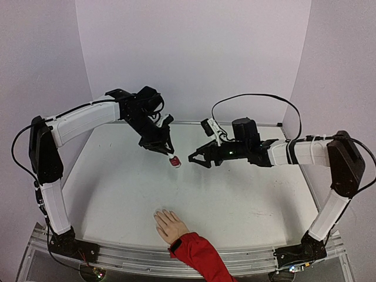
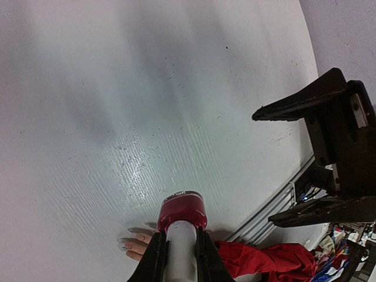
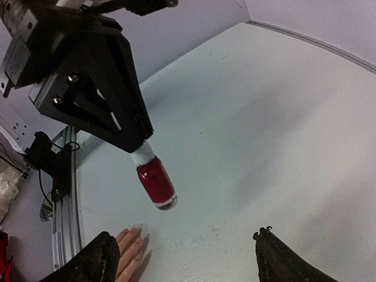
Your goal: Paint the nails
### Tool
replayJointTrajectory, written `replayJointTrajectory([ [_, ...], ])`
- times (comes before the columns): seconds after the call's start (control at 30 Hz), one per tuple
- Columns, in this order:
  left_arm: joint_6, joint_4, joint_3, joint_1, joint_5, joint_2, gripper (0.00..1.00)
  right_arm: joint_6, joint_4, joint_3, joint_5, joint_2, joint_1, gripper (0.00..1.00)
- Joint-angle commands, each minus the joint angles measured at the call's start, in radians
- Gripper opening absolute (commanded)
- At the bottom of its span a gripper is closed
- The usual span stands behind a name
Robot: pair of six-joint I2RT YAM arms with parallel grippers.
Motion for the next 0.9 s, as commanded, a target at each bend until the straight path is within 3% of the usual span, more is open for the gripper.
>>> replayJointTrajectory([
  [0.0,-0.058,-0.018,0.048,0.025,0.129,-0.026,0.00,0.011,0.224,0.058,-0.132,0.092,0.002,0.75],
  [0.3,-0.089,-0.018,0.069,0.041,0.158,-0.025,0.00,0.000,0.234,0.173,-0.262,0.205,0.039,0.73],
  [0.87,-0.087,-0.018,0.052,0.066,0.145,-0.042,0.00,0.016,0.225,0.256,-0.311,0.295,0.080,0.40],
])
